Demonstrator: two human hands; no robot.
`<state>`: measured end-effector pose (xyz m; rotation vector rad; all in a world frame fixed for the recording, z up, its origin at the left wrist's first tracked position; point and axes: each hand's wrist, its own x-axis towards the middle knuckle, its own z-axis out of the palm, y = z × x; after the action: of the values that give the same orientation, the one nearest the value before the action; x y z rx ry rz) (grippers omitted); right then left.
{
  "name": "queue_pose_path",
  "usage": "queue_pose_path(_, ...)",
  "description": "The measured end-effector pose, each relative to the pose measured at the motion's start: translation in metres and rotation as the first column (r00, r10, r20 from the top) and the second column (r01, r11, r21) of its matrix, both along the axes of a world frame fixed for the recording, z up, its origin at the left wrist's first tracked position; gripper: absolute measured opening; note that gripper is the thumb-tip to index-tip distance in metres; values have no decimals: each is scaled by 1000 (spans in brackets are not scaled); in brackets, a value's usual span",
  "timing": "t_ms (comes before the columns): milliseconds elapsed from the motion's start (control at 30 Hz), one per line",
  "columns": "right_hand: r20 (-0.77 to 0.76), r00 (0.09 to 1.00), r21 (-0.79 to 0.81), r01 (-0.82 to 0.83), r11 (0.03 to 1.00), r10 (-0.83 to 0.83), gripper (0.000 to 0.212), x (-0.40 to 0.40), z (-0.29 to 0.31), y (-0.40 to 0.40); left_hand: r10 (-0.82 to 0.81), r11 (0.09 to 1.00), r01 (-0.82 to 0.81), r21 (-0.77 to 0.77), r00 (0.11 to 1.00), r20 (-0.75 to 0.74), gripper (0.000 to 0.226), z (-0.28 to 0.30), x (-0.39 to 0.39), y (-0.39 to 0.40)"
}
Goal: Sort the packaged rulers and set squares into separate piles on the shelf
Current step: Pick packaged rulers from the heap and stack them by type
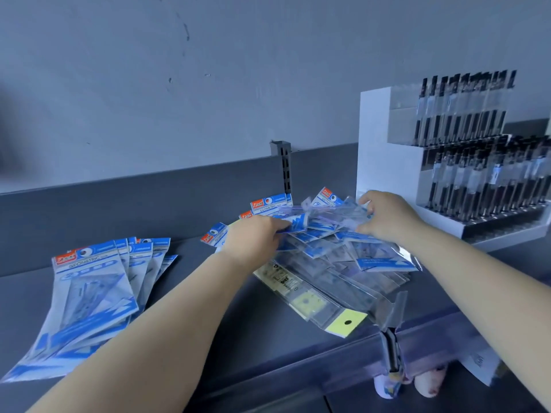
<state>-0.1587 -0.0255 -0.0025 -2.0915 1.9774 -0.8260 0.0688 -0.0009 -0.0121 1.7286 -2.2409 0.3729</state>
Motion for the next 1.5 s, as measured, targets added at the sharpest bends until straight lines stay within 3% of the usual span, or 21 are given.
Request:
queue_pose_path(133, 123, 989, -64, -69, 996, 76, 46, 4, 10, 9, -24, 993, 26, -119, 1000, 12, 46, 10, 7, 13)
queue_pose_path(233, 320, 938, -65, -118, 991, 133, 41, 11, 22, 20, -137, 954, 123, -273, 990, -32, 46, 13, 16, 28)
queue_pose_path(367, 682, 712, 1, -233, 972, 170, 40, 27, 31, 41, -266, 889, 207, -408, 960, -92, 44, 18, 28, 56)
queue_pose_path(700, 914, 355, 19, -521, 853, 197, 46, 111, 27, 89, -261, 888, 154, -433, 945, -198, 43, 14, 93, 130)
queue_pose_path(933, 944, 277, 21, -589, 808, 178, 38, 178, 16, 100, -64, 957, -34, -287, 943, -327, 45, 11, 163, 162)
queue_pose_path(1200, 924, 345, 45, -529, 848, 167, 32, 243, 19, 102, -166, 968, 97, -233, 940, -299, 43, 10, 218, 149)
queue_pose_path(1367, 915, 352, 8, -505, 863, 197, 28, 285, 29, 105, 61, 987, -104, -123, 948, -313, 51, 6, 270, 140)
queue_pose_path(1467, 899, 375, 3, -520, 854, 225, 14, 324, 35, 111, 150, 970, -180, -160, 971, -184, 43, 9, 305, 151)
queue_pose_path(1500, 893, 382, 0, -530, 848, 239, 18, 339, 36, 112, 170, 963, -202, -180, 970, -175, 36, 11, 316, 155)
